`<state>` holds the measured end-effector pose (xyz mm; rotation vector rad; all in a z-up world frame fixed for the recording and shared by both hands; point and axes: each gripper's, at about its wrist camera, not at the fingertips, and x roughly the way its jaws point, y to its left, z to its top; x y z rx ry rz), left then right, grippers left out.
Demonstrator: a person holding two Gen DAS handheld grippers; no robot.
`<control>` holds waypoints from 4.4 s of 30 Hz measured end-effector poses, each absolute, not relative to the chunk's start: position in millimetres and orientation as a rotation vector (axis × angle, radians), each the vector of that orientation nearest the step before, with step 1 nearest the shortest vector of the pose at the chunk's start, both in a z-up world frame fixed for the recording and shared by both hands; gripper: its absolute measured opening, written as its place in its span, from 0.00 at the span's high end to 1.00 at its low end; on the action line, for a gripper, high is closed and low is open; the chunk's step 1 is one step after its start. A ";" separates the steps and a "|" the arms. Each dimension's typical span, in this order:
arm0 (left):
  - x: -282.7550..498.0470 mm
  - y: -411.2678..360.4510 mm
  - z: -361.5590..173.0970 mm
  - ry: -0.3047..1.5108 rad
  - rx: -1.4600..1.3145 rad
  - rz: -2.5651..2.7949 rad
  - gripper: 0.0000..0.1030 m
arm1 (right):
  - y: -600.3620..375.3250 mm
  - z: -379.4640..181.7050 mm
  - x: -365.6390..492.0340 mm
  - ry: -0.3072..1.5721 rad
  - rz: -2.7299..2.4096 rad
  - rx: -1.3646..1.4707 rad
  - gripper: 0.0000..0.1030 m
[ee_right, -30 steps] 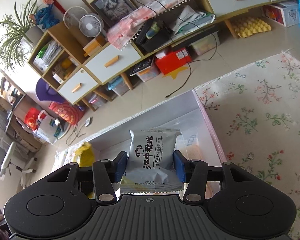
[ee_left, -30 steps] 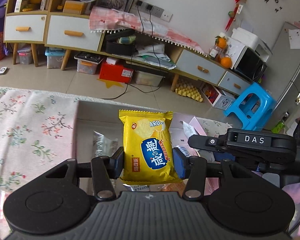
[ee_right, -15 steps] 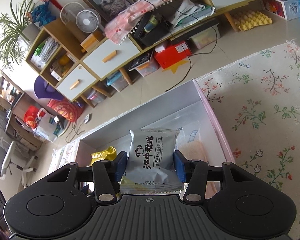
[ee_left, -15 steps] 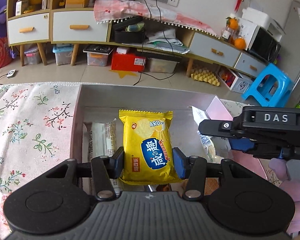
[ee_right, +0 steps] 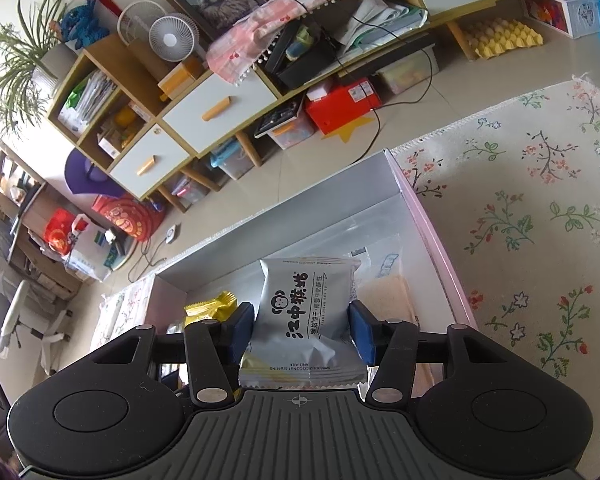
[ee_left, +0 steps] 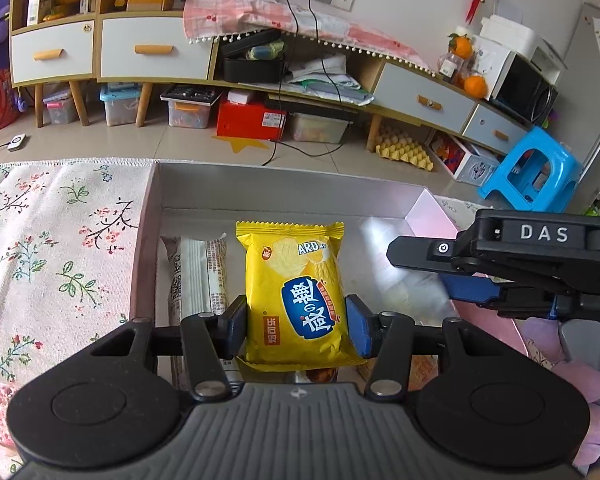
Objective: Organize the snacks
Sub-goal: 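Lower both packets into the pink box and open both tools, then move both open tools back over the remaining snacks, then grasp the orange-and-white packet with the left tool while the right tool grasps the green wafer packet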
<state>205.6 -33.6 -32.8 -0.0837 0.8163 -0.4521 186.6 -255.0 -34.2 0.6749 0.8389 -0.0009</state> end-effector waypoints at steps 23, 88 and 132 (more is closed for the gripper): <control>149.1 -31.4 13.4 0.760 0.069 -0.395 0.02 | -243.3 29.5 135.4 0.817 -0.005 0.527 0.16; 105.7 90.8 -36.6 1.064 -0.186 0.011 0.54 | -136.7 -21.9 80.4 1.138 -0.172 0.501 0.11; 47.7 82.1 -41.9 1.005 0.141 -0.409 0.57 | -172.9 -14.3 63.1 1.278 0.123 0.277 0.33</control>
